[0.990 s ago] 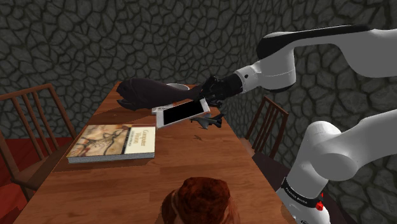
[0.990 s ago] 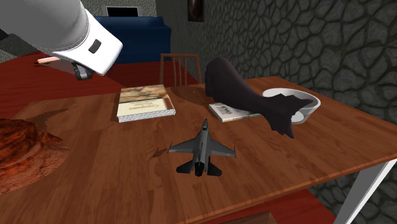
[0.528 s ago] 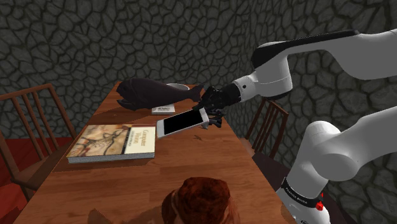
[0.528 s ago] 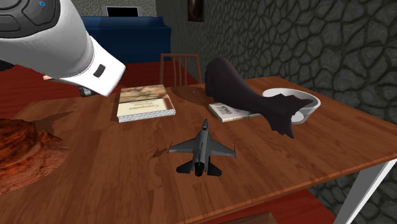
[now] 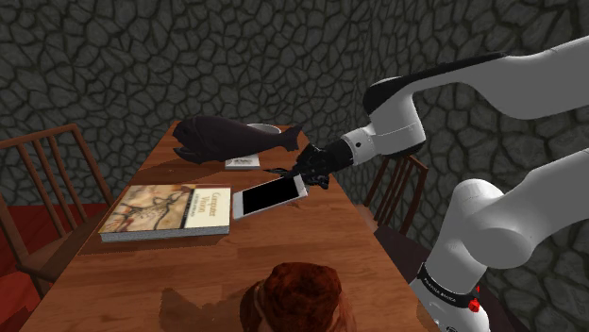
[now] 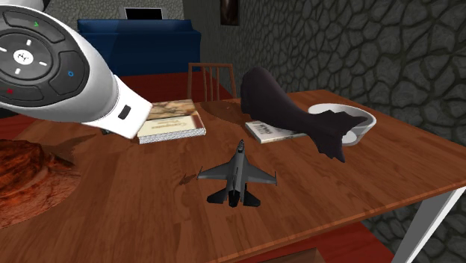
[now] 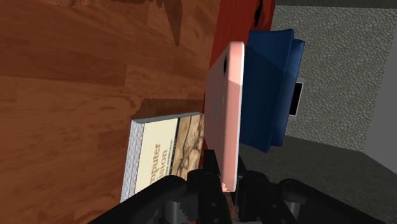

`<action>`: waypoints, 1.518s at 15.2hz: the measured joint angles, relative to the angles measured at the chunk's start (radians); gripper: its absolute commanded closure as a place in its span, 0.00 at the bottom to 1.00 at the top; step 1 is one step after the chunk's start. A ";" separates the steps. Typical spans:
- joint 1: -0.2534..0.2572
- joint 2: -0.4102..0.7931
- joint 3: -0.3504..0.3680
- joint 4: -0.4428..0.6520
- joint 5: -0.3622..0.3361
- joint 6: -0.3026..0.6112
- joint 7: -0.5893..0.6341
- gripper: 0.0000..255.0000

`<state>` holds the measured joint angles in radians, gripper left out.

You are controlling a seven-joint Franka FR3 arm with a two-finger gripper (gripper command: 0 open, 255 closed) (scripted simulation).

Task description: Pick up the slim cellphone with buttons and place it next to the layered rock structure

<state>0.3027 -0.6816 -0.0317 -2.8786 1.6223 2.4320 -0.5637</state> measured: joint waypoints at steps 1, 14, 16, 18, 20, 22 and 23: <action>0.002 0.013 -0.002 -0.003 0.018 0.000 -0.024 1.00; 0.007 0.204 -0.024 -0.015 0.224 -0.046 -0.322 1.00; 0.004 0.239 -0.028 -0.015 0.251 -0.060 -0.367 1.00; 0.003 0.273 -0.032 -0.016 0.280 -0.074 -0.413 1.00; 0.000 0.307 -0.035 -0.013 0.303 -0.089 -0.452 1.00; -0.002 0.339 -0.039 -0.012 0.324 -0.104 -0.490 1.00; -0.002 0.343 -0.040 -0.013 0.327 -0.106 -0.496 1.00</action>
<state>0.3004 -0.3384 -0.0713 -2.8912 1.9494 2.3257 -1.0597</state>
